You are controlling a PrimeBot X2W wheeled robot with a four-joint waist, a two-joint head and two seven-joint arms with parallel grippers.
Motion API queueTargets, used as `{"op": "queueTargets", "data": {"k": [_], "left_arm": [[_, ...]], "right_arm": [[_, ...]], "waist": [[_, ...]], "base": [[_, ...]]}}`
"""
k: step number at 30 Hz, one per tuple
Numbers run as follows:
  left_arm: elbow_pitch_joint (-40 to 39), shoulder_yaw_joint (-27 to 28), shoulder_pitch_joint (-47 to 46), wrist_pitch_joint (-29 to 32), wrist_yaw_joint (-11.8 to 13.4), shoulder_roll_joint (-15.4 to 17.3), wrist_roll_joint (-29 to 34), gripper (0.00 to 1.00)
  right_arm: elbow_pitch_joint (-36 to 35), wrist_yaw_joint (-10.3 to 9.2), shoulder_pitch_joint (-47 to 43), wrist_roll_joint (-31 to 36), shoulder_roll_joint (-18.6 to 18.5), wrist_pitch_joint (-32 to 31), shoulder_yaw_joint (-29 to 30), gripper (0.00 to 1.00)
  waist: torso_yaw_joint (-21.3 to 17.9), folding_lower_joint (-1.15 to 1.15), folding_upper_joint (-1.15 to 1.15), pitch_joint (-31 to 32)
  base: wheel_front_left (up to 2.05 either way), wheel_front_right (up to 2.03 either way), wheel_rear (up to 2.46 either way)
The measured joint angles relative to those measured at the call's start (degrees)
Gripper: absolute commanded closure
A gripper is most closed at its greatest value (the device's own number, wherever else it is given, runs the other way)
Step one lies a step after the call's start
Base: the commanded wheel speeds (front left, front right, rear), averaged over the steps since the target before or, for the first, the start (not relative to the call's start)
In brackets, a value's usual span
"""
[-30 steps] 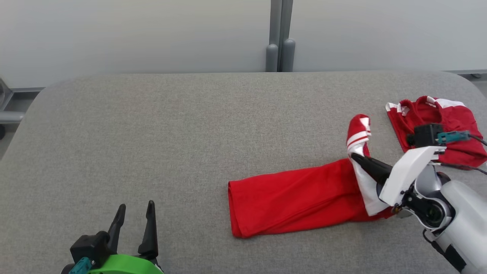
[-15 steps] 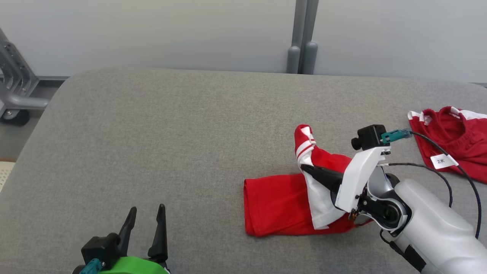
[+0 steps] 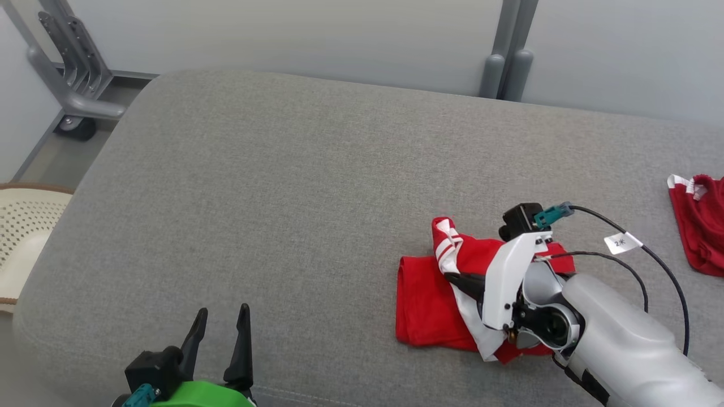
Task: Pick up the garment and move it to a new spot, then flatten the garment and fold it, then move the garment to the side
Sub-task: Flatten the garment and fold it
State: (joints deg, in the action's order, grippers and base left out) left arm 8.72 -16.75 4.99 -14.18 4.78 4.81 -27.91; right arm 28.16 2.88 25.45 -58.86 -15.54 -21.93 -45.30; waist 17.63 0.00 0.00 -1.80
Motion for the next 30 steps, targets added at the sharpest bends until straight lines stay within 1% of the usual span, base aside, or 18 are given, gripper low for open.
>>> {"op": "queueTargets", "data": {"k": [3,4,6,7,8,9,10,13,16,19,22,26,30], "left_arm": [[0.09,0.22,0.00,0.00,0.00,-0.08,-0.08,0.00],[0.11,0.25,-0.01,0.00,0.00,-0.10,-0.08,0.00],[0.13,0.27,-0.02,0.00,0.00,-0.14,-0.10,0.00],[0.14,0.31,-0.03,0.00,0.00,-0.16,-0.14,0.00],[0.16,0.34,-0.04,0.00,0.00,-0.19,-0.14,0.00],[0.20,0.40,-0.05,0.00,0.00,-0.20,-0.14,0.00],[0.24,0.46,-0.07,0.00,0.00,-0.21,-0.14,0.00],[0.42,1.23,-0.07,-0.02,0.00,-0.26,-0.14,0.00],[0.44,1.67,-0.07,-0.05,0.00,-0.26,-0.14,0.00],[0.44,1.78,-0.07,-0.05,0.00,-0.27,-0.14,0.00],[0.43,1.90,-0.07,-0.05,0.01,-0.27,-0.13,0.00],[0.37,2.23,-0.05,-0.07,0.01,-0.27,-0.13,0.00],[0.15,2.52,0.01,-0.07,0.01,-0.27,-0.13,0.00]], "right_arm": [[1.45,0.03,1.03,2.11,0.68,-0.90,-2.27,1.00],[1.83,0.02,1.34,2.88,0.91,-0.89,-2.61,0.84],[2.67,0.02,1.83,3.14,1.22,-0.89,-2.81,0.73],[3.07,0.02,2.09,3.21,1.32,-0.88,-2.85,0.65],[3.42,0.02,2.36,3.31,1.46,-0.87,-2.85,0.49],[3.71,0.01,2.57,3.39,1.67,-0.80,-2.85,0.08],[3.83,0.01,2.72,3.49,1.93,-0.65,-2.82,0.00],[3.96,0.14,3.99,4.10,3.09,-0.27,-3.34,0.00],[3.43,1.22,5.33,4.13,4.08,0.76,-3.35,0.00],[2.20,1.92,6.22,4.13,4.03,2.40,-2.56,0.00],[1.41,2.59,7.00,4.49,2.09,4.53,-1.40,0.00],[1.43,2.65,6.87,4.52,-2.30,6.78,0.99,0.00],[2.02,2.64,5.00,3.57,-5.43,8.33,3.25,0.00]], "waist": [[0.78,0.00,0.00,-0.41],[0.93,0.00,0.00,-0.51],[1.12,0.00,0.00,-0.62],[1.17,0.00,0.00,-0.65],[1.20,0.00,0.00,-0.67],[1.20,0.00,0.00,-0.68],[1.19,0.00,0.00,-0.69],[0.90,0.00,0.00,-0.61],[0.22,0.00,0.00,-0.39],[-0.59,0.00,0.00,-0.05],[-1.52,0.00,0.00,0.35],[-2.89,0.00,0.00,0.91],[-4.50,0.00,0.00,1.24]], "base": [[0.00,0.00,0.00],[0.00,0.00,0.00],[0.00,0.00,0.00],[0.00,0.00,0.00],[0.00,0.00,0.00],[0.00,0.00,0.00],[0.00,0.00,0.00],[0.00,0.00,0.00],[0.00,0.00,0.00],[0.00,0.00,0.00],[0.00,0.00,0.00],[0.00,0.00,0.00],[0.00,0.00,0.00]]}}
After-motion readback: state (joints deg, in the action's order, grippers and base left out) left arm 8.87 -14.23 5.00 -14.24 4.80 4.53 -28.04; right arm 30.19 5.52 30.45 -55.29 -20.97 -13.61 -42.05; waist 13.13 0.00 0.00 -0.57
